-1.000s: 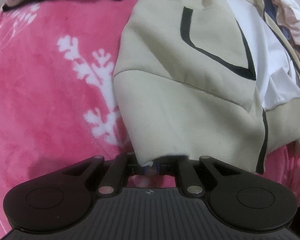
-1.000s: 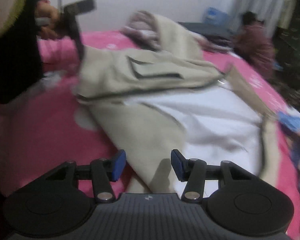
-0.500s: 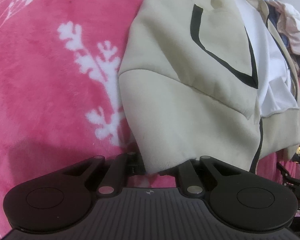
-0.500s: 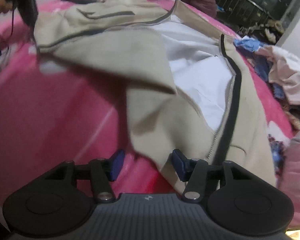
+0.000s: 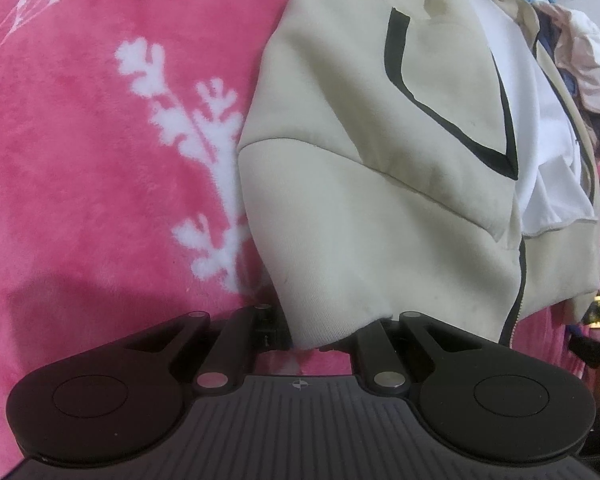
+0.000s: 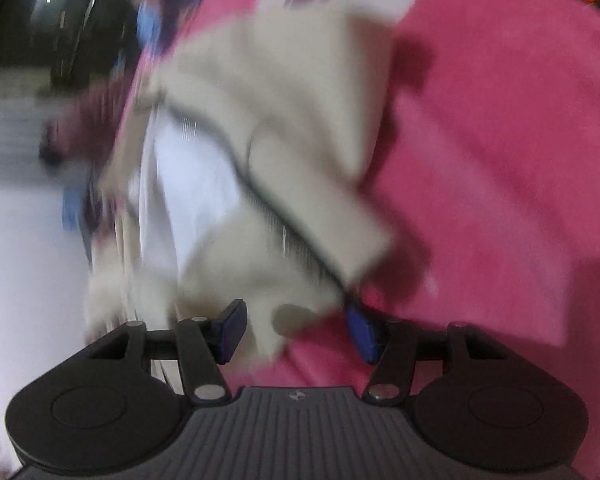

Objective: Fold clothes

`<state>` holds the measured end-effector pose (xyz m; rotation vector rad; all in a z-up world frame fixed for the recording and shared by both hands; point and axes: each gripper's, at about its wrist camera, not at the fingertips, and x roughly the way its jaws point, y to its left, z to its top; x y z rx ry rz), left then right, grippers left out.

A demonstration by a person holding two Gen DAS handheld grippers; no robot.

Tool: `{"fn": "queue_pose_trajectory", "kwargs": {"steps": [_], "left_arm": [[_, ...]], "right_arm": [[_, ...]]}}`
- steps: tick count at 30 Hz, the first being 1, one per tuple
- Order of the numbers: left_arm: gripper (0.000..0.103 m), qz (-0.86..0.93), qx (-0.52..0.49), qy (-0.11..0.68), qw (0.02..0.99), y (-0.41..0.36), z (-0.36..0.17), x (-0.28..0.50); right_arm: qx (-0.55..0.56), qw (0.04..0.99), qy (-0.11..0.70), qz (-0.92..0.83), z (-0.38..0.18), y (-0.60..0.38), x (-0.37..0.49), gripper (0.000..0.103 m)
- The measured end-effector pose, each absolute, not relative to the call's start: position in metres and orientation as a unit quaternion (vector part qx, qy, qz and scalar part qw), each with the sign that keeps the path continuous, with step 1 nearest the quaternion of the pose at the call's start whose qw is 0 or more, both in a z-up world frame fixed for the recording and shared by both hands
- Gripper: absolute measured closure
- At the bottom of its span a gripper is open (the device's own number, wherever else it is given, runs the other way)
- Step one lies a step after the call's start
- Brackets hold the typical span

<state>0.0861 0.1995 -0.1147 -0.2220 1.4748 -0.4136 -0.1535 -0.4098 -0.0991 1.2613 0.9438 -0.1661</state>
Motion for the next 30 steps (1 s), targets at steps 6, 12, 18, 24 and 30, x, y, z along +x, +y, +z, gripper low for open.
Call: {"fn": "queue_pose_trajectory", "kwargs": {"steps": [6, 12, 18, 24, 30], "left_arm": [[0.093, -0.188, -0.093, 0.658, 0.724, 0.196, -0.113, 0.077], [0.095, -0.205, -0.061, 0.645, 0.734, 0.186, -0.109, 0.067], [0.095, -0.217, -0.047, 0.642, 0.734, 0.18, -0.109, 0.061], [0.095, -0.219, -0.046, 0.64, 0.735, 0.174, -0.109, 0.054], [0.095, -0.21, -0.055, 0.643, 0.734, 0.167, -0.111, 0.049]], "right_arm": [[0.547, 0.74, 0.373, -0.118, -0.102, -0.413, -0.147, 0.067], [0.352, 0.878, 0.301, -0.122, -0.016, -0.422, -0.12, 0.076], [0.247, 0.86, 0.391, -0.217, -0.033, -0.435, -0.104, 0.073], [0.302, 0.828, 0.426, -0.202, -0.036, -0.416, -0.135, 0.054], [0.41, 0.773, 0.472, -0.106, -0.061, -0.411, -0.131, 0.044]]}}
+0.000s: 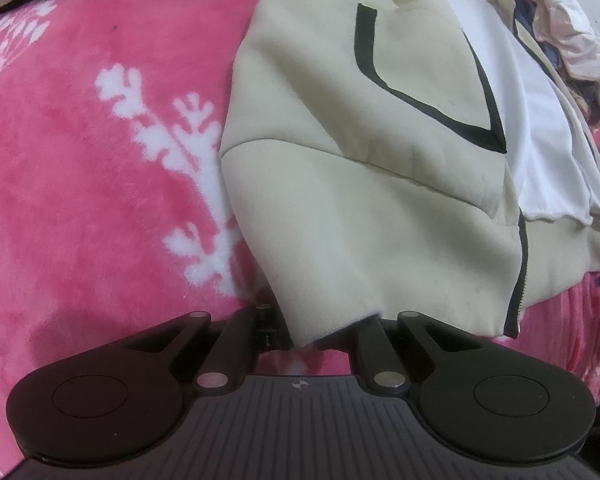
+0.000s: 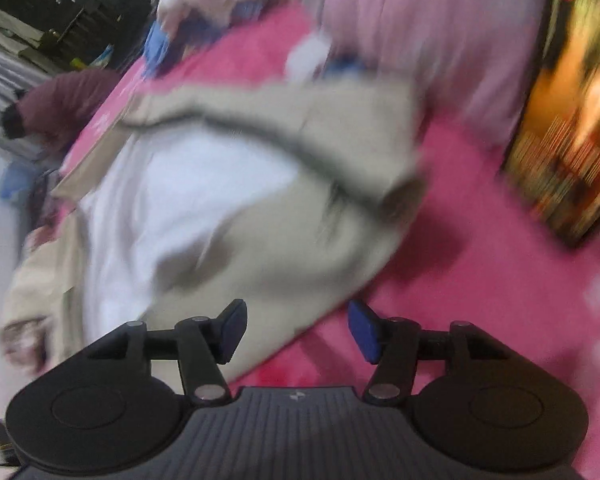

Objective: Fold clothes

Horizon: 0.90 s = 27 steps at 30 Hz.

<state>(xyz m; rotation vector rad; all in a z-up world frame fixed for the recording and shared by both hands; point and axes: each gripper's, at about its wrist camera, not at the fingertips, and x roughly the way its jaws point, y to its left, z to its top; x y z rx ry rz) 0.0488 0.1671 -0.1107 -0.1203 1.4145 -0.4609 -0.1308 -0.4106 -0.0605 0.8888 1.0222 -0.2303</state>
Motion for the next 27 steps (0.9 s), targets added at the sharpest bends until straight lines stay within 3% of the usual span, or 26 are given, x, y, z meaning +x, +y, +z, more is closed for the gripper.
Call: {"fn": "queue_pose_trajectory", "kwargs": {"steps": [5, 7, 12, 15, 21, 27], "left_arm": [[0.102, -0.207, -0.026, 0.628, 0.75, 0.149, -0.1, 0.033], [0.102, -0.238, 0.029, 0.612, 0.753, 0.137, -0.085, 0.024], [0.102, -0.276, 0.067, 0.602, 0.747, 0.123, -0.047, 0.031], [0.102, -0.279, 0.068, 0.613, 0.736, 0.142, -0.07, 0.06], [0.102, -0.286, 0.086, 0.629, 0.717, 0.14, -0.102, 0.091], [0.102, -0.288, 0.082, 0.631, 0.716, 0.139, -0.107, 0.098]], "right_arm": [[0.452, 0.771, 0.436, -0.104, -0.095, -0.399, -0.111, 0.041], [0.428, 0.786, 0.436, -0.096, -0.085, -0.395, -0.105, 0.093], [0.352, 0.802, 0.478, -0.066, -0.038, -0.382, -0.106, 0.095], [0.323, 0.792, 0.512, -0.079, -0.024, -0.38, -0.119, 0.096], [0.291, 0.755, 0.578, -0.107, -0.078, -0.386, -0.126, 0.096], [0.237, 0.76, 0.595, -0.11, -0.062, -0.377, -0.129, 0.092]]}}
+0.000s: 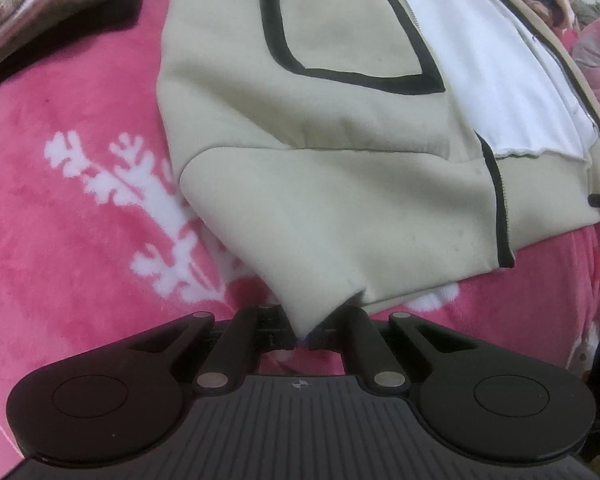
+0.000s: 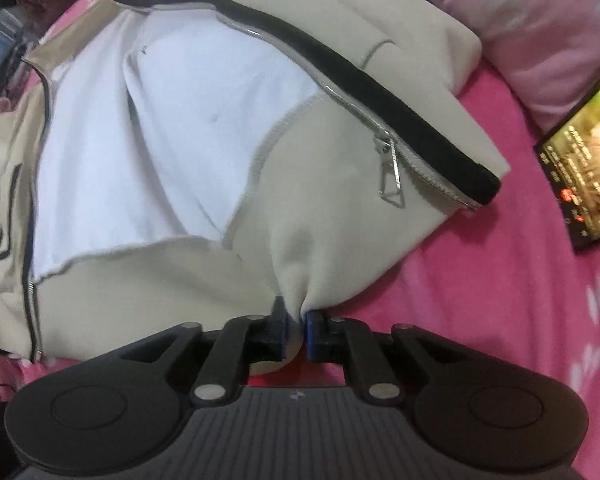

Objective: Fold clothes

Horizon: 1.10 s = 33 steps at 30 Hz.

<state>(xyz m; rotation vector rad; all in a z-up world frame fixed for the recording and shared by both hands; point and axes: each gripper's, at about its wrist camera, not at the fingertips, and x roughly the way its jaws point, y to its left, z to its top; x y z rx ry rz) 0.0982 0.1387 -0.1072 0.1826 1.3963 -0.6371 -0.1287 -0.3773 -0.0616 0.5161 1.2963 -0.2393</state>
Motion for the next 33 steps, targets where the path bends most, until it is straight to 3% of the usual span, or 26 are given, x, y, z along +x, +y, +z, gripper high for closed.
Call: {"fn": "queue_pose_trajectory", "kwargs": {"steps": [2, 4, 5, 13, 16, 20, 25, 33], "left_arm": [[0.102, -0.285, 0.076, 0.631, 0.718, 0.139, -0.11, 0.1], [0.102, -0.284, 0.068, 0.631, 0.719, 0.141, -0.112, 0.1], [0.101, -0.284, 0.068, 0.63, 0.72, 0.141, -0.113, 0.1], [0.1, -0.285, 0.067, 0.624, 0.725, 0.138, -0.12, 0.104], [0.099, -0.284, 0.065, 0.621, 0.727, 0.138, -0.121, 0.105], [0.099, -0.285, 0.068, 0.617, 0.731, 0.138, -0.124, 0.106], [0.098, -0.282, 0.064, 0.609, 0.739, 0.14, -0.118, 0.096], [0.097, -0.296, 0.084, 0.591, 0.746, 0.141, -0.122, 0.091]], "right_arm": [[0.206, 0.761, 0.608, -0.096, -0.057, -0.376, -0.127, 0.077], [0.163, 0.761, 0.622, -0.087, -0.044, -0.373, -0.127, 0.042], [0.145, 0.76, 0.628, -0.083, -0.034, -0.373, -0.127, 0.038], [-0.011, 0.751, 0.659, 0.03, 0.046, -0.327, -0.107, 0.038], [0.099, 0.78, 0.609, 0.099, 0.053, -0.31, -0.071, 0.038], [0.255, 0.735, 0.592, 0.212, 0.015, -0.272, -0.013, 0.045], [0.256, 0.68, 0.64, 0.249, -0.039, -0.211, 0.041, 0.057], [0.241, 0.671, 0.653, 0.256, -0.099, -0.164, 0.049, 0.061]]}}
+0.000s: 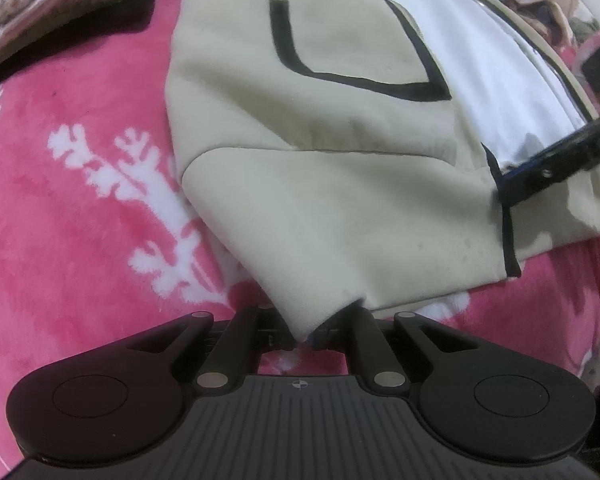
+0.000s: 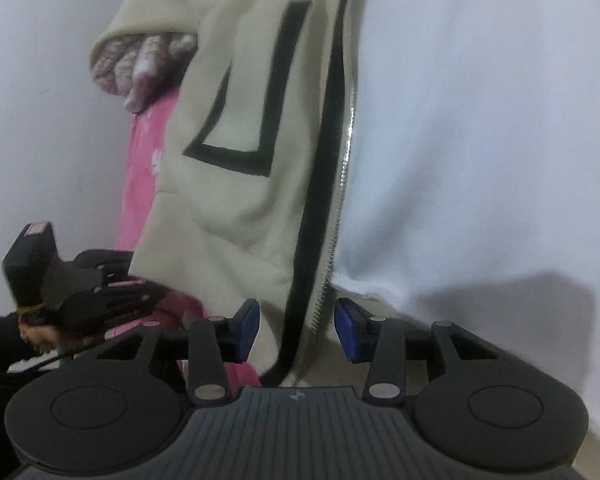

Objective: Fold clothes

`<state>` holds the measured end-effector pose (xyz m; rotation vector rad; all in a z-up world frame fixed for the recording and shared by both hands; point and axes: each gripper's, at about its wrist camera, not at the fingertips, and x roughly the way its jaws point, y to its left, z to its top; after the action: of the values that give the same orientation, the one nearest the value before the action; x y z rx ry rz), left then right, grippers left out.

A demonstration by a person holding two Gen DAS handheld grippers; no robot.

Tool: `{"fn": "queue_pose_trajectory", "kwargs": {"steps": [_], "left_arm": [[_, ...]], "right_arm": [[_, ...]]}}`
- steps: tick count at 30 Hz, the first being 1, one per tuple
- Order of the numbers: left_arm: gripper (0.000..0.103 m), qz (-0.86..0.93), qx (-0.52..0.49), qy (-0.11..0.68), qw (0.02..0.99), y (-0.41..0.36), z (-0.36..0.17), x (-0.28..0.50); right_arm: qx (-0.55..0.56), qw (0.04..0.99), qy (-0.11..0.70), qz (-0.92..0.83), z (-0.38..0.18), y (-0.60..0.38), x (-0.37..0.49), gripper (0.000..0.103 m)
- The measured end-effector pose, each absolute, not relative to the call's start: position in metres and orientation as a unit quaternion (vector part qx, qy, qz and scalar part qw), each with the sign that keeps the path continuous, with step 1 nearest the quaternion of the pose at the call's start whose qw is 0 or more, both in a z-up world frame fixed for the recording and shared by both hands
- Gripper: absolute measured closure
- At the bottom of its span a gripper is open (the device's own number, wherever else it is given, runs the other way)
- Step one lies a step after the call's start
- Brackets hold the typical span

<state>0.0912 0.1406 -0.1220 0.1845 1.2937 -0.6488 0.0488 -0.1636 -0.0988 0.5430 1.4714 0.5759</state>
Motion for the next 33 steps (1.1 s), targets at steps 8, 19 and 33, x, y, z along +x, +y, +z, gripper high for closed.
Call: {"fn": "queue_pose_trajectory", "kwargs": {"steps": [8, 19, 33], "left_arm": [[0.095, -0.325, 0.17, 0.546, 0.753, 0.119, -0.116, 0.077], [0.088, -0.357, 0.186, 0.558, 0.726, 0.113, -0.108, 0.085], [0.048, -0.296, -0.037, 0.602, 0.741, 0.163, -0.103, 0.152]], "right_arm": [[0.225, 0.728, 0.596, 0.253, -0.057, -0.19, 0.036, 0.097], [0.214, 0.747, 0.605, 0.174, -0.064, -0.249, 0.021, 0.097], [0.223, 0.741, 0.608, 0.176, -0.068, -0.243, 0.023, 0.097]]}}
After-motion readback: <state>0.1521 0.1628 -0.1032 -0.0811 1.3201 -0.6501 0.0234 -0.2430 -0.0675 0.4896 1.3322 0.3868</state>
